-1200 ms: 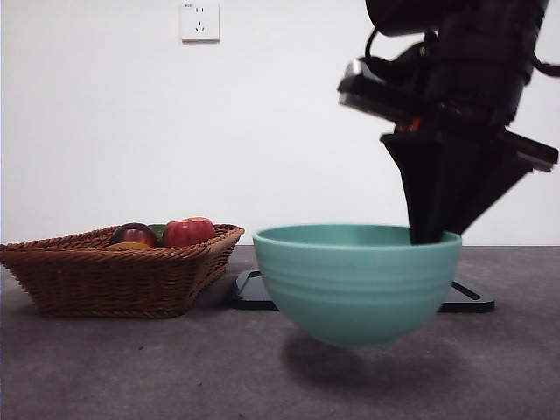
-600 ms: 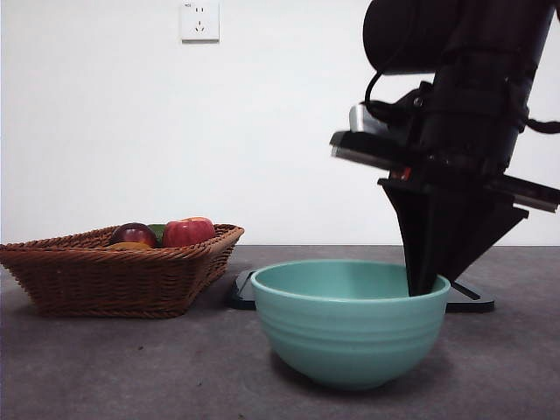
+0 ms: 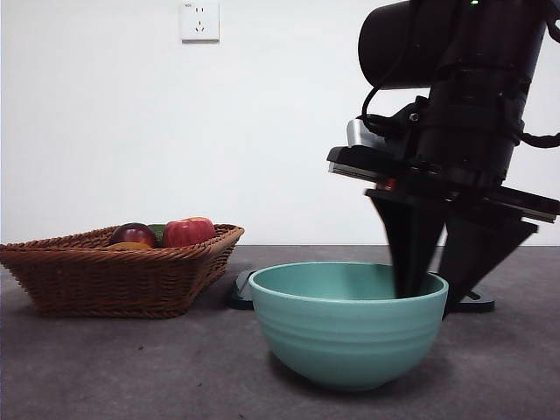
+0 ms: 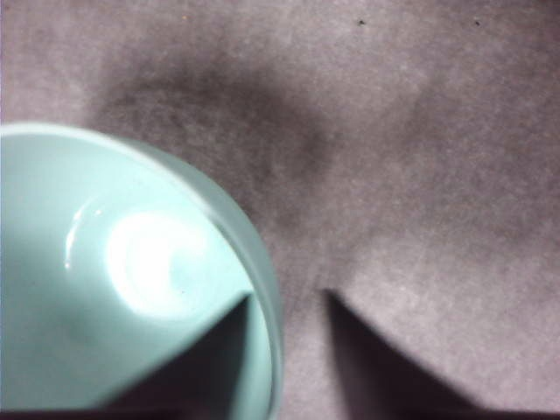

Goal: Pick up the wifruite, put it on the bowl, pick up the plate, put it on desk

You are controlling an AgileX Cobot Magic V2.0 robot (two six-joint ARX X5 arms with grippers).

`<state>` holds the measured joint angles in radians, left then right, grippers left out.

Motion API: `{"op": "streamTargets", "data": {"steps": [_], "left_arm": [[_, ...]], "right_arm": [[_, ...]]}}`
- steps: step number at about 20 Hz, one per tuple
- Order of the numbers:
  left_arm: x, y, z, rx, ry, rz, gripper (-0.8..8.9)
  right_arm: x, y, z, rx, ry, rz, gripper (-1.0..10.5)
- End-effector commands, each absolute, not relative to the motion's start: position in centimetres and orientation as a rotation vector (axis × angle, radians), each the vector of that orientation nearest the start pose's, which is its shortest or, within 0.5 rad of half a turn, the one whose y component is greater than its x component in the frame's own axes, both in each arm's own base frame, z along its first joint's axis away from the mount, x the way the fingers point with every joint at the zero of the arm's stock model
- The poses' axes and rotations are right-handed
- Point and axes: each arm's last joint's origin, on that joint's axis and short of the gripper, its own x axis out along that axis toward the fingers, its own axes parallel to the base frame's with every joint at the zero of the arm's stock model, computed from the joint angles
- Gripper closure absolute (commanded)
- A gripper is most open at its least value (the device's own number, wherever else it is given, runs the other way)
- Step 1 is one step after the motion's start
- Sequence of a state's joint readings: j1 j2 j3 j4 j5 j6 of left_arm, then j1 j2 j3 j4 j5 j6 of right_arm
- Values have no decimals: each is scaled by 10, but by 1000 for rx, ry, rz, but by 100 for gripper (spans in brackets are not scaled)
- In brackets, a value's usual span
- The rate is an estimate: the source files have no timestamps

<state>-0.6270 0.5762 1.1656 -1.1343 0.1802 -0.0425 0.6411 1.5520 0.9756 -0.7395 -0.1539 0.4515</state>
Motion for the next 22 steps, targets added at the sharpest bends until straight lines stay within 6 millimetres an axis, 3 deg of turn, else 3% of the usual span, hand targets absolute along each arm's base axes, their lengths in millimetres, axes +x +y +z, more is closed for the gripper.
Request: {"op": "streamTargets", "data": {"steps": [1, 5, 8, 10, 16, 22], "left_arm": [[38, -35, 386, 89, 550, -786, 283], [38, -35, 386, 89, 551, -786, 283], [38, -35, 386, 90, 551, -786, 283], [38, -35, 386, 89, 550, -786, 283], [38, -35, 386, 89, 549, -786, 283], [38, -35, 386, 89, 550, -786, 283]], "right_arm": [[226, 174, 199, 51, 1390, 367, 612], [226, 171, 224, 22, 1329, 361, 581], [217, 163, 250, -17, 1297, 348, 429], [206, 154, 269, -24, 1255, 360, 420], [144, 107, 323, -19, 1141, 362, 335], [76, 58, 357, 36, 917, 483, 336]]}}
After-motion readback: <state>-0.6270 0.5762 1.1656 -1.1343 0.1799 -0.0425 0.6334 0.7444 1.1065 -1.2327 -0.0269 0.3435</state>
